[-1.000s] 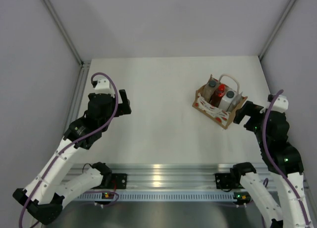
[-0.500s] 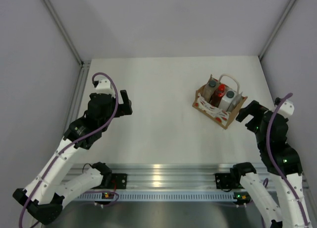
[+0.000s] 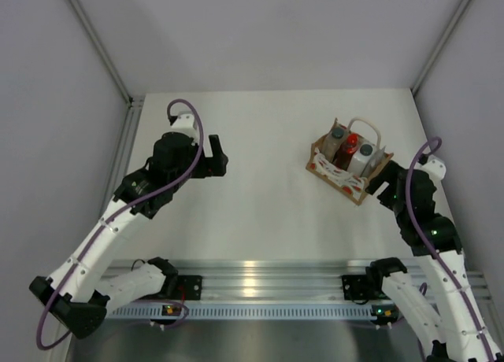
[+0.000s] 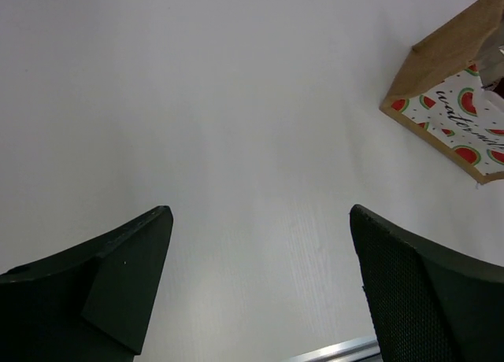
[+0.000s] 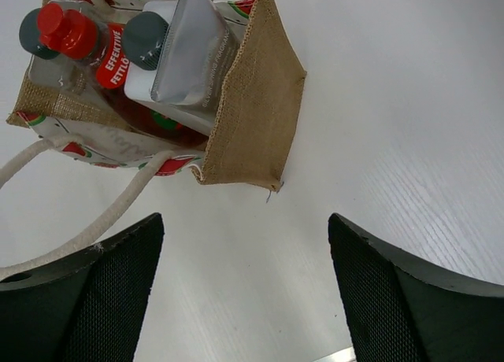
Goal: Take the personal care products out of the canvas bag
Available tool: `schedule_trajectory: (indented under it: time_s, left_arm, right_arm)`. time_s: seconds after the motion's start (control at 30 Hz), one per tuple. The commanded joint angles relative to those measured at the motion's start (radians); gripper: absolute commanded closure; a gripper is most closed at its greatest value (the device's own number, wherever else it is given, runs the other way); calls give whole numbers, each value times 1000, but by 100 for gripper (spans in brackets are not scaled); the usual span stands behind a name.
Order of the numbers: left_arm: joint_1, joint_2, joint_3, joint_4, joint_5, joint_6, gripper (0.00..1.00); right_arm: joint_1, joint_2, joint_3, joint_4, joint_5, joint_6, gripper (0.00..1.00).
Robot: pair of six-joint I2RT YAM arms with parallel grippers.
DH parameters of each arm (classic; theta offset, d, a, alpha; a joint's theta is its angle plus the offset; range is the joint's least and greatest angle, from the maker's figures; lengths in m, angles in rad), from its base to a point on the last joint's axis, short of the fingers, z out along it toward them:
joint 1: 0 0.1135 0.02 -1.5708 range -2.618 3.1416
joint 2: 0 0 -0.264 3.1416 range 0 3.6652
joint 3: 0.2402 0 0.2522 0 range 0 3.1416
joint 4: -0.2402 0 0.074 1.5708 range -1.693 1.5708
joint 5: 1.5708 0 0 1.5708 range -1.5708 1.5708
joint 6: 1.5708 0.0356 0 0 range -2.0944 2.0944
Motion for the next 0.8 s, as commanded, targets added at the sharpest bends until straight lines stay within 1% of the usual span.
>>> schedule_trajectory:
  time_s: [0.0, 0.07, 0.17, 0.2, 0.23, 0.3, 0.5, 0.6, 0.63, 0.67, 0.73, 0.77]
  left_arm:
    - [-4, 70, 108, 48, 102, -63, 2]
    - [-15, 136, 163, 52, 123, -110, 2]
    - [-37, 225, 204, 75, 166, -144, 2]
    - [-41, 247, 224, 110, 222, -153, 2]
    - [-43, 268, 234, 130, 243, -164, 2]
    - [-55, 334, 273, 192, 327, -190, 2]
    - [-72, 555, 407, 273, 402, -244, 2]
    - [-75, 676, 499, 292, 430, -255, 2]
    - [-76, 708, 557, 292, 453, -259, 2]
    - [-80, 771, 586, 292, 465, -259, 3]
    - [-87, 833, 678, 292, 496, -258, 5]
    - [-95, 892, 706, 290, 503, -259, 7]
  right_arm:
    - [-10, -14, 29, 65, -12, -32, 18]
    - [-10, -9, 32, 65, -20, -49, 19]
    - [-11, -3, 47, 65, -47, -73, 19]
    - [-8, 3, 60, 65, -58, -83, 19]
    - [-10, 5, 66, 65, -60, -98, 19]
    - [-11, 13, 84, 65, -61, -106, 19]
    - [-10, 57, 155, 79, -89, -126, 18]
    - [-10, 71, 187, 82, -96, -135, 18]
    - [-11, 72, 192, 83, -98, -140, 18]
    - [-12, 72, 199, 85, -99, -144, 18]
    - [-10, 66, 204, 83, -98, -152, 17]
    - [-11, 62, 207, 83, -102, -158, 17]
